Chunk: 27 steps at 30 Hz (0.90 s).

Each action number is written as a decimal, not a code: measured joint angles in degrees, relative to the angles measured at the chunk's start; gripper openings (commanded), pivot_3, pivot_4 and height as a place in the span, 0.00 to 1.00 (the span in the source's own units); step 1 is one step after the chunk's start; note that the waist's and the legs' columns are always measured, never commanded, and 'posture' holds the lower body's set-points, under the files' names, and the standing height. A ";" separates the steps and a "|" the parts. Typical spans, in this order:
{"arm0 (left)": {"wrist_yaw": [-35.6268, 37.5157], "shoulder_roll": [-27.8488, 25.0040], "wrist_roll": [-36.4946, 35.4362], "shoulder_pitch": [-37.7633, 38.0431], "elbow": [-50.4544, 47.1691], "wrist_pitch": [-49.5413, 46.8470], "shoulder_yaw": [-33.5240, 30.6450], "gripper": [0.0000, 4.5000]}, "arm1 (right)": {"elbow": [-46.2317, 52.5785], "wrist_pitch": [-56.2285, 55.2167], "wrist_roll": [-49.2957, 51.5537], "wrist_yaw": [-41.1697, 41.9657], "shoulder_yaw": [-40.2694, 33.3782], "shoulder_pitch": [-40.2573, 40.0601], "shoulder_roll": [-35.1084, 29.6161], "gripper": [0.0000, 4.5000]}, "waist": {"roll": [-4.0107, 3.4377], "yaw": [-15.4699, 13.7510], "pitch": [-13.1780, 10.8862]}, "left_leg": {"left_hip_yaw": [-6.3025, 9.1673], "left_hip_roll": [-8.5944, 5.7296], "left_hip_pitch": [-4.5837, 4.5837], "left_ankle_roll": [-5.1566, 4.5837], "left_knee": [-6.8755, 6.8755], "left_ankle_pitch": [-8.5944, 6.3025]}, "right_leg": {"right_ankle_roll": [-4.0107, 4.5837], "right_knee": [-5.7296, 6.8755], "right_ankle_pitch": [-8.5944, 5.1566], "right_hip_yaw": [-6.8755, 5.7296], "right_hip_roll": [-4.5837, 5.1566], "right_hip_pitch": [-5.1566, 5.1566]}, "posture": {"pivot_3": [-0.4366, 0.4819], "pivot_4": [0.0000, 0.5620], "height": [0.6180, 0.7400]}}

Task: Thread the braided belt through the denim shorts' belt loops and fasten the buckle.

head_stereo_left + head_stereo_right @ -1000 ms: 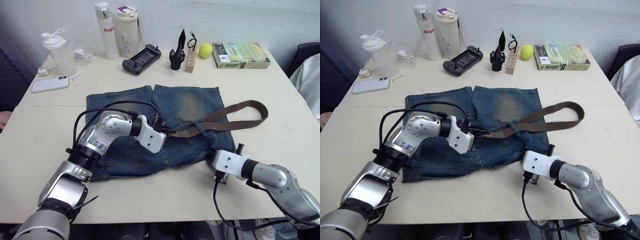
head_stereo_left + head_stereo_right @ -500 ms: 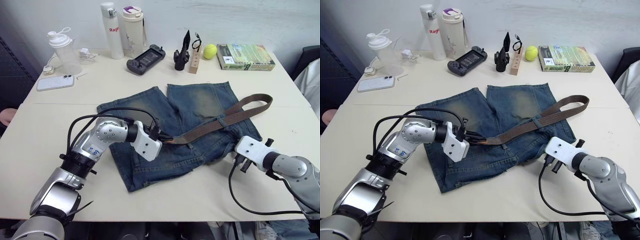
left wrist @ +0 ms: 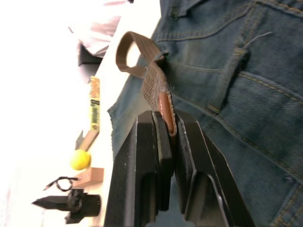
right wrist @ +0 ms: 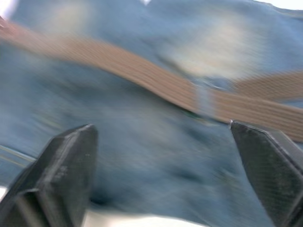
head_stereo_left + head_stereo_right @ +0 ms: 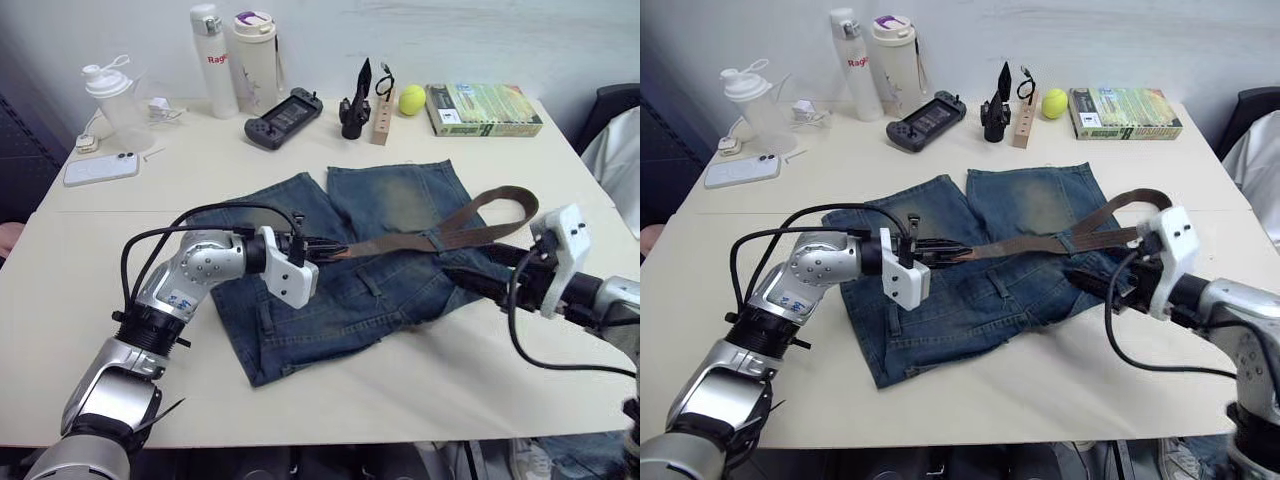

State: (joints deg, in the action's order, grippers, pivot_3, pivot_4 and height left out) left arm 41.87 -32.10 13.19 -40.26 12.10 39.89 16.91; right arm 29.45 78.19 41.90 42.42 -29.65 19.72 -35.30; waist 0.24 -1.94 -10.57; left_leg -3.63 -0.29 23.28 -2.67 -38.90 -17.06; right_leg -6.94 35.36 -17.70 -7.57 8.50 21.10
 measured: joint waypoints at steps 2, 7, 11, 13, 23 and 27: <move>-0.36 0.09 0.03 0.52 0.12 0.69 0.00 0.00 | -1.17 8.53 8.11 -4.51 -2.69 4.71 7.69 1.00 | -0.01 0.52 0.00 | 0.07 0.02 0.01 0.05 0.01 -0.02 | 0.03 0.07 0.00 -0.01 0.05 0.05 | 0.48 0.27 0.84; -1.37 0.19 0.60 0.53 0.11 2.85 -0.06 0.00 | -13.48 10.41 34.94 -34.42 -5.30 6.30 26.46 1.00 | -0.07 0.64 0.00 | -0.04 -0.13 0.05 0.08 0.19 -0.03 | 0.06 0.47 -0.02 -0.06 -0.04 0.36 | 0.48 0.27 0.84; -1.84 -0.02 1.43 0.53 0.13 3.95 -0.08 0.00 | -17.72 -9.36 62.27 -66.05 3.51 0.60 27.03 1.00 | -0.13 0.81 -0.02 | -0.23 -0.26 0.09 -0.06 0.18 -0.01 | 0.01 0.45 0.00 -0.02 0.04 0.42 | 0.48 0.27 0.84; -1.86 -0.02 1.56 0.53 0.13 4.08 -0.07 0.00 | -17.48 -16.83 67.41 -74.09 5.07 0.11 29.48 1.00 | -0.13 1.13 -0.02 | -0.30 -0.21 0.06 -0.05 0.21 0.00 | 0.01 0.42 0.00 0.00 0.01 0.43 | 0.48 0.27 0.84; -1.84 -0.18 1.79 0.51 0.13 4.47 -0.06 0.00 | -14.93 -27.35 69.56 -82.10 9.05 -1.50 31.15 0.50 | -0.15 2.14 -0.01 | -0.33 -0.14 0.00 -0.05 0.54 0.03 | 0.01 0.40 0.00 0.04 -0.02 0.52 | 0.48 0.27 0.84; -1.84 -0.30 2.15 0.36 0.44 4.76 -0.03 0.00 | -14.15 -28.54 69.64 -82.10 10.08 -2.42 30.88 0.08 | -0.15 2.15 -0.01 | -0.35 -0.14 0.00 -0.05 0.56 0.03 | 0.01 0.36 0.00 0.07 -0.02 0.52 | 0.48 0.27 0.84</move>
State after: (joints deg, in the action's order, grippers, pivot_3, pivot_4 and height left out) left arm 40.03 -32.40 15.34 -39.89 12.54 44.65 16.88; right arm 15.30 49.65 111.53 -39.68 -19.57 17.30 -4.42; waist 0.09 0.21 -10.58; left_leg -3.98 -0.44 23.29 -2.73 -38.34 -17.03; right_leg -6.93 35.72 -17.71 -7.50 8.48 21.62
